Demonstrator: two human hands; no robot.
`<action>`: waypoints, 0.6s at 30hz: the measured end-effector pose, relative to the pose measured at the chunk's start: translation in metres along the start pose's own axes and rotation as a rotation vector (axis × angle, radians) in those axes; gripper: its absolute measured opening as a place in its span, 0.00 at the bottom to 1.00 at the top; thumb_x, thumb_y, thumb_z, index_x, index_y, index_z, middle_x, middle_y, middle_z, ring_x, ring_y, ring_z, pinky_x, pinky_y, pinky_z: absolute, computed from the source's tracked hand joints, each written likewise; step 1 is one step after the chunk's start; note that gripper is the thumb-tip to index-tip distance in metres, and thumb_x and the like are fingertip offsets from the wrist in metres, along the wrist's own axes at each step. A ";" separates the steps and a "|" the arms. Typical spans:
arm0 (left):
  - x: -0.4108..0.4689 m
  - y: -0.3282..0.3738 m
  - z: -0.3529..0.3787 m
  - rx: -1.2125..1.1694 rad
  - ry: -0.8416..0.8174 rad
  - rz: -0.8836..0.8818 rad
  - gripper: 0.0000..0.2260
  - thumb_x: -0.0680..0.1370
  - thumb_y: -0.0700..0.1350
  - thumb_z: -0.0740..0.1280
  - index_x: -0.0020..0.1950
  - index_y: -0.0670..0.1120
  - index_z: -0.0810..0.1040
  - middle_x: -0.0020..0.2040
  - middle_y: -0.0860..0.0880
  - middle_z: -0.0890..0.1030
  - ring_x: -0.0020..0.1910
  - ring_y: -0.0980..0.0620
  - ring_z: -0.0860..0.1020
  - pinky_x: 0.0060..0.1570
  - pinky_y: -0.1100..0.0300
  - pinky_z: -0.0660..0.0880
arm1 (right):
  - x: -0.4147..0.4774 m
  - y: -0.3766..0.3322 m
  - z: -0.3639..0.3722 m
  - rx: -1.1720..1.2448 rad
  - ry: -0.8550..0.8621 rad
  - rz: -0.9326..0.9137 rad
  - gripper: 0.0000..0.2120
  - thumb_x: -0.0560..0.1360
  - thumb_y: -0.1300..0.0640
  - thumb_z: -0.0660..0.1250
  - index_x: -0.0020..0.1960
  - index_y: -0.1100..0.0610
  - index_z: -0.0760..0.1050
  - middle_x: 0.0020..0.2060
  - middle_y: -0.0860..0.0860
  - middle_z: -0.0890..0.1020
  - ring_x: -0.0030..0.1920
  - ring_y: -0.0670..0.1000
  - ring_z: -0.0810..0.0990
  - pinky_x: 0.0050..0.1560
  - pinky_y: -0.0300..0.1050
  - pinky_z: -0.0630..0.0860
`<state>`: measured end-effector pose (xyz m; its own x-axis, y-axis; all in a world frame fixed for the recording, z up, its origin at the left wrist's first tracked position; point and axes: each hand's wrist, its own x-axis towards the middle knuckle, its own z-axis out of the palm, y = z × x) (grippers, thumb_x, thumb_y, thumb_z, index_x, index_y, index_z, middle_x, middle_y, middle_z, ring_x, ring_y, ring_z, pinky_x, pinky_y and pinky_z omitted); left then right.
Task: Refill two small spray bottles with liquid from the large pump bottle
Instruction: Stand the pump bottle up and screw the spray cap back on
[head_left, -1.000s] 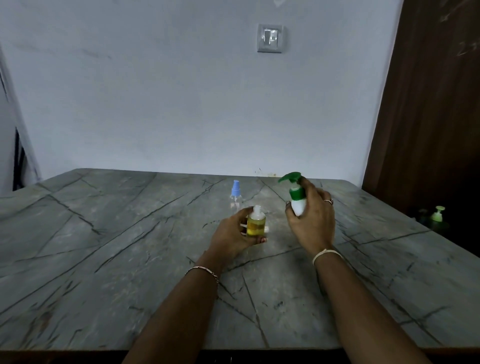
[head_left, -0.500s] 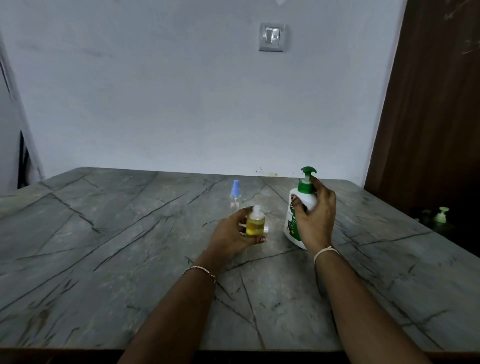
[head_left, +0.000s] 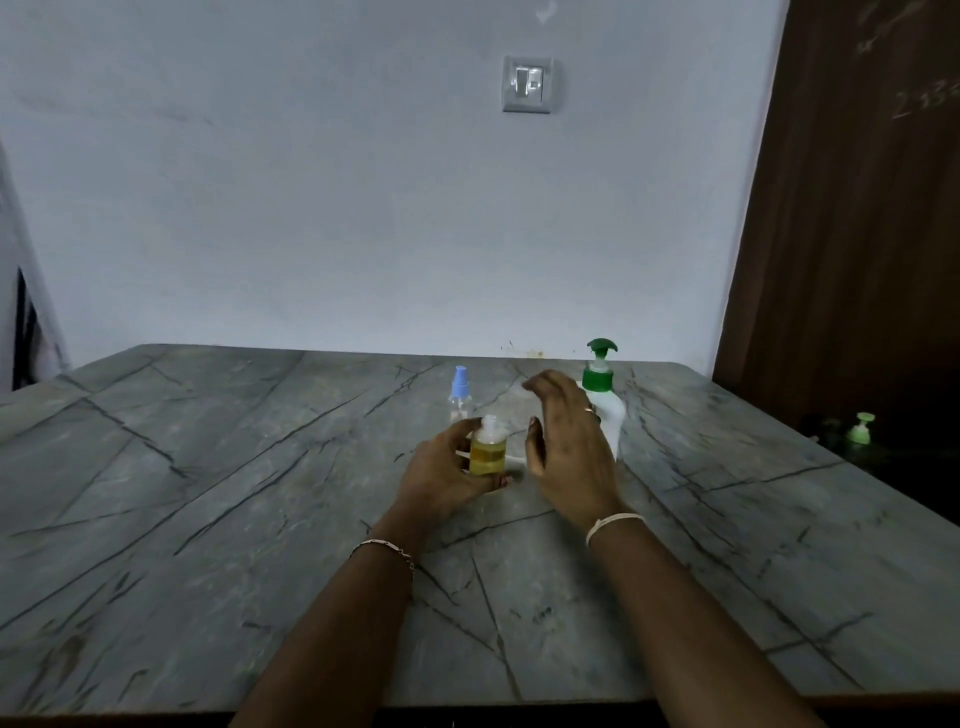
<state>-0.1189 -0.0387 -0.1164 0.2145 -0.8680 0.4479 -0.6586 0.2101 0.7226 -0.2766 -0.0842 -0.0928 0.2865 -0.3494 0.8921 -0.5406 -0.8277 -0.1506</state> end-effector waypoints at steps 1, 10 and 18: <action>0.000 -0.001 -0.001 0.004 0.008 -0.004 0.35 0.62 0.50 0.80 0.67 0.52 0.72 0.51 0.53 0.81 0.48 0.56 0.80 0.51 0.59 0.79 | -0.001 0.000 0.003 0.011 -0.066 0.023 0.24 0.69 0.70 0.66 0.64 0.58 0.69 0.63 0.57 0.73 0.62 0.54 0.73 0.63 0.46 0.73; 0.003 -0.009 -0.002 -0.016 0.069 -0.075 0.33 0.62 0.49 0.79 0.66 0.55 0.73 0.51 0.54 0.82 0.47 0.56 0.81 0.54 0.53 0.78 | -0.019 0.014 0.021 0.059 -0.616 0.165 0.17 0.78 0.54 0.64 0.65 0.59 0.69 0.61 0.57 0.75 0.61 0.56 0.74 0.61 0.47 0.70; 0.001 -0.008 -0.003 -0.023 0.065 -0.080 0.35 0.62 0.50 0.79 0.68 0.53 0.71 0.54 0.53 0.82 0.48 0.55 0.81 0.55 0.54 0.78 | -0.017 0.011 0.027 0.034 -0.591 0.165 0.13 0.76 0.51 0.65 0.58 0.55 0.70 0.52 0.56 0.81 0.52 0.56 0.79 0.51 0.51 0.75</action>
<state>-0.1112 -0.0400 -0.1195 0.3128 -0.8516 0.4206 -0.6209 0.1518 0.7691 -0.2665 -0.0991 -0.1213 0.5969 -0.6503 0.4699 -0.5921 -0.7523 -0.2890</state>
